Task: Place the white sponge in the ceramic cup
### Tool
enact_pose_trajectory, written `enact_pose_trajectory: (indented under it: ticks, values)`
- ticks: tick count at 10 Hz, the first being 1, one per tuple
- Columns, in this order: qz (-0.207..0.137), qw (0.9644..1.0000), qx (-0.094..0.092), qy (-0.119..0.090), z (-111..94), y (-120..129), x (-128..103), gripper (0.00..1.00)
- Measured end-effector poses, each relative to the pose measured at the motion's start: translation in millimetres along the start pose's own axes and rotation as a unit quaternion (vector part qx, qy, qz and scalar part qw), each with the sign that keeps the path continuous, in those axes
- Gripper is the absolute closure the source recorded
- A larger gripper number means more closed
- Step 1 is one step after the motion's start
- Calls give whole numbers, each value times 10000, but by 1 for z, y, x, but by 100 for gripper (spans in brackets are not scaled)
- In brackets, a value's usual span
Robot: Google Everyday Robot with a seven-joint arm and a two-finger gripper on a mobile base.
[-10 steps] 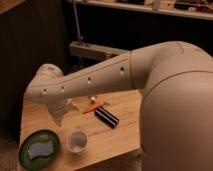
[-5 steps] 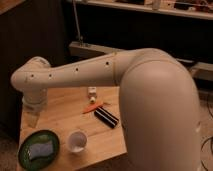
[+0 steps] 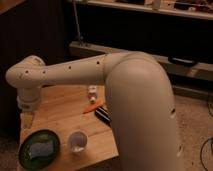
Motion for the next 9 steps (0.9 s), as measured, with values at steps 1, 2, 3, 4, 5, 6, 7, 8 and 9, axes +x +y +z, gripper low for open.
enact_pose_trajectory:
  ticks: [1, 2, 3, 4, 5, 6, 7, 8, 9]
  values:
    - [-495, 9986, -78, 190, 10, 13, 8, 35]
    - [-987, 9945, -149, 307, 18, 26, 12, 35]
    - [-1472, 9882, -187, 394, 23, 36, 19, 35]
    - [-1786, 9825, -233, 477, 28, 43, 25, 35]
    - [-2008, 9780, -264, 508, 30, 49, 27, 35]
    - [-2065, 9767, -271, 518, 31, 50, 28, 35]
    - [-2061, 9766, -257, 551, 31, 48, 27, 35]
    - [-2125, 9747, -231, 658, 37, 52, 24, 35]
    - [-2187, 9728, -225, 726, 45, 57, 23, 35]
